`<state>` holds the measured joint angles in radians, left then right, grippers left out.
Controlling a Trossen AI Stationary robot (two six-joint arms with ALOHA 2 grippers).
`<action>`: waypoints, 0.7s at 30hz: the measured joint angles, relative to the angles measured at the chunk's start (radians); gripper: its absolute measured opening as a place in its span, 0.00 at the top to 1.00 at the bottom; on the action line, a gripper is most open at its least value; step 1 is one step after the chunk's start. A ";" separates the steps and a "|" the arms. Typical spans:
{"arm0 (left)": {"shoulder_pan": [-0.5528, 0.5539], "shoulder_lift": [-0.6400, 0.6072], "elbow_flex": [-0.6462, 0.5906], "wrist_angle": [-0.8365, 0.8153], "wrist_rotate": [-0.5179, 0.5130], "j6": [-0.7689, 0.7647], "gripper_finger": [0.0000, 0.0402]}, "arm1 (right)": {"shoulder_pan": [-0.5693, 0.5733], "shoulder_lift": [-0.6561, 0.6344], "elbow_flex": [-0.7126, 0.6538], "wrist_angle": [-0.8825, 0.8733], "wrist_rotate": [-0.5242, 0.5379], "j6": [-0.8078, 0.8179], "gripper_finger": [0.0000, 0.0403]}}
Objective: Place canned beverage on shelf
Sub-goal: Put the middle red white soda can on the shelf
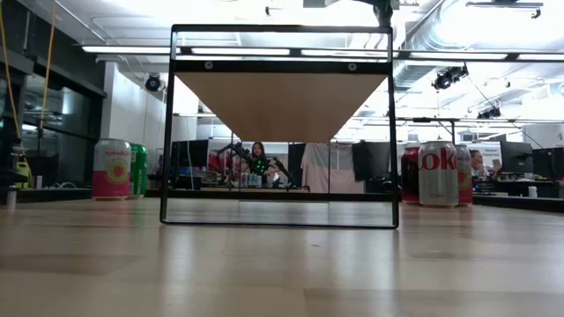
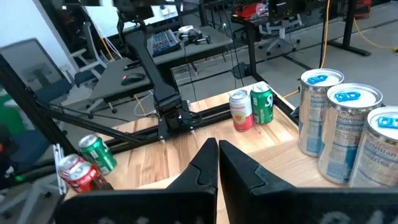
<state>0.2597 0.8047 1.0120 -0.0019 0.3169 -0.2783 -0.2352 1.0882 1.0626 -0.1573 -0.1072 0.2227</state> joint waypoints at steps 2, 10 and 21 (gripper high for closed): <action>-0.017 0.005 0.020 0.001 0.001 0.000 0.28 | 0.000 0.000 0.000 0.003 0.015 0.024 1.00; -0.047 0.036 0.031 0.018 0.009 0.106 0.13 | 0.000 0.000 0.000 0.004 0.093 0.133 1.00; -0.207 0.204 0.367 -0.642 -0.105 -0.072 0.13 | 0.000 0.000 0.000 -0.009 0.107 0.126 1.00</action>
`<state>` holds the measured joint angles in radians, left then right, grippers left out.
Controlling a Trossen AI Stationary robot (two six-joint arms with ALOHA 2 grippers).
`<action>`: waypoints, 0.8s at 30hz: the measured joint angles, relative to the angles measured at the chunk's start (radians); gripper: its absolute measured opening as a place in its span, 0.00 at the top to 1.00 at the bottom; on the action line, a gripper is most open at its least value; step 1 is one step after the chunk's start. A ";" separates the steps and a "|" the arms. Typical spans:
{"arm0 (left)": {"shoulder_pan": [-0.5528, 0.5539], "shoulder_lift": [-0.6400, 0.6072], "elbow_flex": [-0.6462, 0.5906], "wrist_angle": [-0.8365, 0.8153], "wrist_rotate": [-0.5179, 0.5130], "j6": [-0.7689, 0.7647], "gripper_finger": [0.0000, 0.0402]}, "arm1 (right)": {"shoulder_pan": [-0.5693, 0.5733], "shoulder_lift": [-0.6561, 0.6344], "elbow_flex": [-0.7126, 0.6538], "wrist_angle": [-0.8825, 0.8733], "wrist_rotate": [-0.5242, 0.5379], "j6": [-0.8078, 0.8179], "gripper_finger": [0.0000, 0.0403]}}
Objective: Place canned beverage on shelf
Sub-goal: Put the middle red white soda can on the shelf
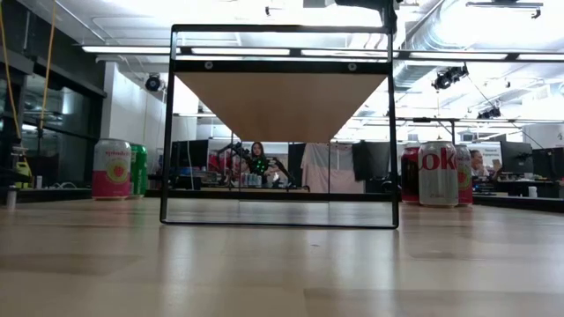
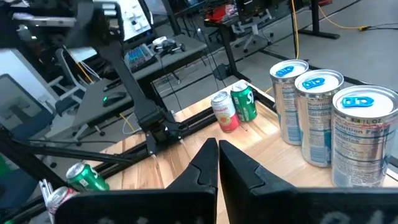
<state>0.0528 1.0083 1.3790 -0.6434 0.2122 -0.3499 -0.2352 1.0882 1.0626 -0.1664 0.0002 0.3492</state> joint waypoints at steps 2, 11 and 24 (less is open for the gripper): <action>-0.089 0.052 0.099 -0.230 -0.134 -0.074 0.13 | 0.000 0.000 0.000 -0.018 0.000 -0.016 1.00; -0.542 0.257 0.202 -0.846 -0.310 -0.803 0.13 | 0.000 0.000 0.000 -0.181 0.001 -0.069 1.00; -0.787 0.592 0.158 -0.789 -0.241 -1.193 0.13 | 0.000 0.000 0.000 -0.211 0.001 -0.149 1.00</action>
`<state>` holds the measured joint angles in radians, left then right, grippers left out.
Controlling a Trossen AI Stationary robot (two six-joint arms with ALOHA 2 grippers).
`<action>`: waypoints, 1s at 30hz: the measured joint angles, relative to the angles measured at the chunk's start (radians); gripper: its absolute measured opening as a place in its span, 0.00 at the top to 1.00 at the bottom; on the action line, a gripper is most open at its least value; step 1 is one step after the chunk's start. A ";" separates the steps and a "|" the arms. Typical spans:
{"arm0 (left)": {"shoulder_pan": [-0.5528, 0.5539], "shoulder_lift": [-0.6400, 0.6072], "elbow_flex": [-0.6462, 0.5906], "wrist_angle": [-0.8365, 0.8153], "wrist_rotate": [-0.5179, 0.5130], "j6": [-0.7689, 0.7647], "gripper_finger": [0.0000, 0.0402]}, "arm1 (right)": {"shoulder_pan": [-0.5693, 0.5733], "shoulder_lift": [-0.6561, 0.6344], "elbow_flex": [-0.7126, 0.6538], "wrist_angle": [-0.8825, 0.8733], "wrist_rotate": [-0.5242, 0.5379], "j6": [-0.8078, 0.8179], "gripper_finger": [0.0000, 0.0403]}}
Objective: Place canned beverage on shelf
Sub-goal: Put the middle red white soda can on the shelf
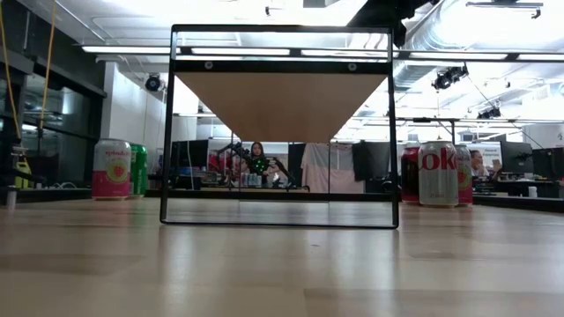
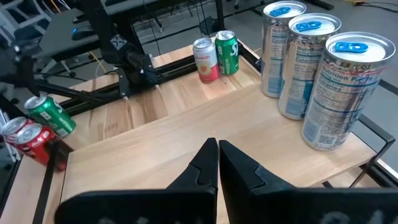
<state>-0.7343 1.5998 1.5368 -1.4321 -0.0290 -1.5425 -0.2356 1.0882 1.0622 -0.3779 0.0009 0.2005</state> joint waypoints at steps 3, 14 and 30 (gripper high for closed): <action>0.009 0.047 0.000 0.003 0.035 0.000 0.13 | 0.000 0.000 0.000 0.000 0.000 -0.012 1.00; 0.006 0.134 -0.009 0.047 0.077 0.026 0.13 | 0.000 0.000 0.000 0.000 0.000 -0.030 1.00; -0.001 0.134 -0.190 0.254 0.112 0.027 0.13 | 0.000 0.000 0.000 -0.024 0.000 -0.044 1.00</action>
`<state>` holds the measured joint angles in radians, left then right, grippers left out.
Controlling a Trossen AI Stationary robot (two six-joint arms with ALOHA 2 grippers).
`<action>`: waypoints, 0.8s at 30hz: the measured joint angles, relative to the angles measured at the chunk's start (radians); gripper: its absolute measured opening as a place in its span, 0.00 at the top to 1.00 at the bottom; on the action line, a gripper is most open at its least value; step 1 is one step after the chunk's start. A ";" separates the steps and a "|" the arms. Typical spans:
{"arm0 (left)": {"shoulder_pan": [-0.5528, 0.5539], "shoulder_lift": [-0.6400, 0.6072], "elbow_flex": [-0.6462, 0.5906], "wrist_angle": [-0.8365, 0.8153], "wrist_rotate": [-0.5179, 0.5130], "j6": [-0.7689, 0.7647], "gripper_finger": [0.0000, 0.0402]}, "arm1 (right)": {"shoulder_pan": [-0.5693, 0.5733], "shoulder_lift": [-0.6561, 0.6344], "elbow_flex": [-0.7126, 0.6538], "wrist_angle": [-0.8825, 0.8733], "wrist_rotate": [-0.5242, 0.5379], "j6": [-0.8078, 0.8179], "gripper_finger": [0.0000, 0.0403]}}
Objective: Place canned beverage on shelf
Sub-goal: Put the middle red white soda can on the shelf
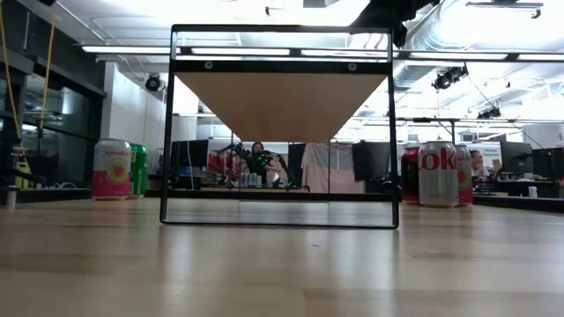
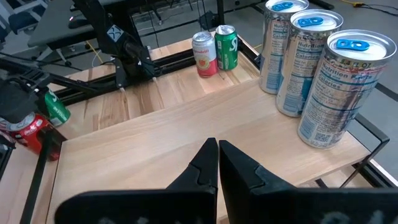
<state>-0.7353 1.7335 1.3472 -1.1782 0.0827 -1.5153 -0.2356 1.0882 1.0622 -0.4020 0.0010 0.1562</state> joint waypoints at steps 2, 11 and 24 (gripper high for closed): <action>0.000 0.000 -0.016 0.024 0.002 -0.001 0.13 | 0.000 0.000 0.000 -0.002 0.000 0.000 1.00; -0.001 0.000 -0.028 0.028 0.042 -0.001 0.15 | 0.000 0.000 0.000 -0.001 0.000 0.000 1.00; -0.005 0.003 -0.025 0.024 0.008 -0.010 0.41 | 0.000 0.000 0.000 0.000 0.000 0.000 1.00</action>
<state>-0.7403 1.7360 1.3220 -1.1546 0.0909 -1.5249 -0.2356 1.0882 1.0622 -0.4023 0.0010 0.1558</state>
